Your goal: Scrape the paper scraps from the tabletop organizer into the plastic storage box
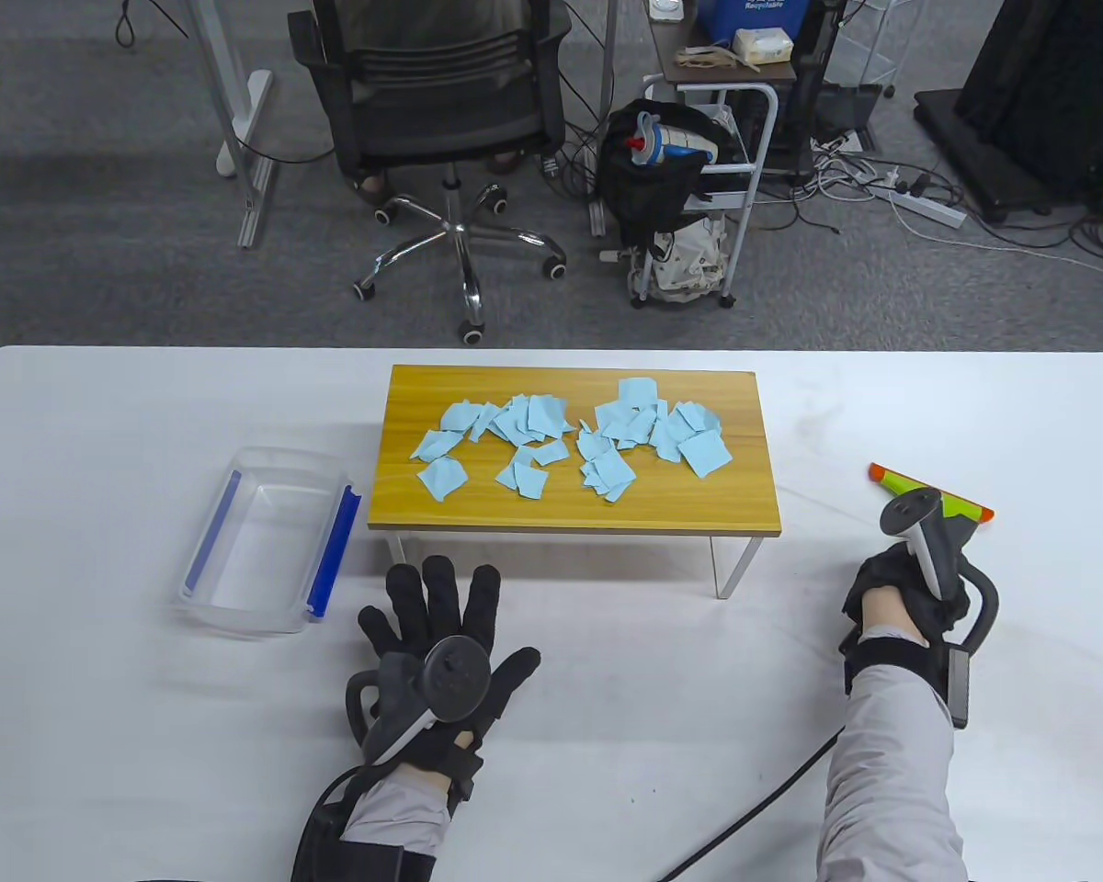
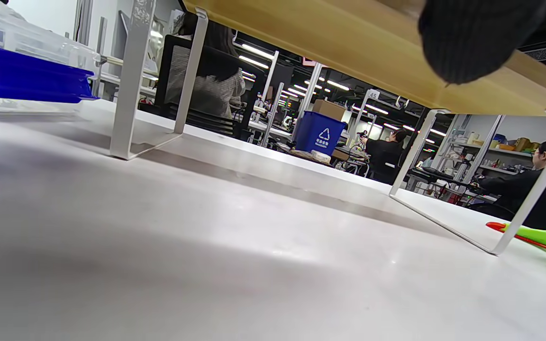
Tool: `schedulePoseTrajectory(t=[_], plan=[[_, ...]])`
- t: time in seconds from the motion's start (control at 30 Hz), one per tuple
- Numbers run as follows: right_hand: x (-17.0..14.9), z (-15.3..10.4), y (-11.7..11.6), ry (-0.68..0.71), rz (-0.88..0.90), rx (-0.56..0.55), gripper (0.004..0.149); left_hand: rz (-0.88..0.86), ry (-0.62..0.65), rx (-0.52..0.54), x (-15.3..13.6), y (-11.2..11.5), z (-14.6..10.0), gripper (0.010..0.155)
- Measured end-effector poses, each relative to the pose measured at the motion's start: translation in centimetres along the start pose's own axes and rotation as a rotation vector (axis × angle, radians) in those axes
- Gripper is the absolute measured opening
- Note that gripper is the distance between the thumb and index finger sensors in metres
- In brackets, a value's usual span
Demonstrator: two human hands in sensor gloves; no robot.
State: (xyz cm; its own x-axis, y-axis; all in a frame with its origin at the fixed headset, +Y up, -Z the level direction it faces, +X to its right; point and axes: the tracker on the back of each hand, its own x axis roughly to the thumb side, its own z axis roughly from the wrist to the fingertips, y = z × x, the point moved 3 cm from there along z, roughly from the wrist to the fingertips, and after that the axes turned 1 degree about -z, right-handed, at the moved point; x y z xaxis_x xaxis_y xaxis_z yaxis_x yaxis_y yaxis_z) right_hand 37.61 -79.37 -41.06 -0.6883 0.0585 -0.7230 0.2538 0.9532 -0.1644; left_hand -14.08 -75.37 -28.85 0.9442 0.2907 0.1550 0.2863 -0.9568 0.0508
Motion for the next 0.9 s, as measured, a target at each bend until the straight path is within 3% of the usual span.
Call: schedulePoseTrajectory(t=[0.1, 0.23, 0.43, 0.63, 0.77, 0.9], plan=[[-0.7, 0.0, -0.1, -0.017, 0.052, 0.055, 0.077, -0.003, 0.000, 0.009, 0.0, -0.1, 0.0, 0.092], [-1.4, -0.8, 0.6, 0.002, 0.091, 0.068, 0.065, -0.006, -0.003, 0.012, -0.1, -0.2, 0.1, 0.092], [-1.0, -3.5, 5.2, 0.122, 0.248, -0.010, 0.064, 0.002, -0.014, 0.021, -0.4, -0.4, 0.0, 0.091], [1.8, -9.1, 12.1, 0.375, 0.439, -0.209, 0.059, 0.018, -0.031, 0.026, -0.8, -0.4, -0.3, 0.091], [6.2, -14.9, 16.0, 0.617, 0.416, -0.334, 0.055, 0.030, -0.028, 0.004, -0.7, -0.1, -0.4, 0.091], [11.3, -20.2, 17.8, 0.809, 0.339, -0.386, 0.052, 0.029, -0.024, -0.009, -0.6, 0.0, -0.4, 0.091]])
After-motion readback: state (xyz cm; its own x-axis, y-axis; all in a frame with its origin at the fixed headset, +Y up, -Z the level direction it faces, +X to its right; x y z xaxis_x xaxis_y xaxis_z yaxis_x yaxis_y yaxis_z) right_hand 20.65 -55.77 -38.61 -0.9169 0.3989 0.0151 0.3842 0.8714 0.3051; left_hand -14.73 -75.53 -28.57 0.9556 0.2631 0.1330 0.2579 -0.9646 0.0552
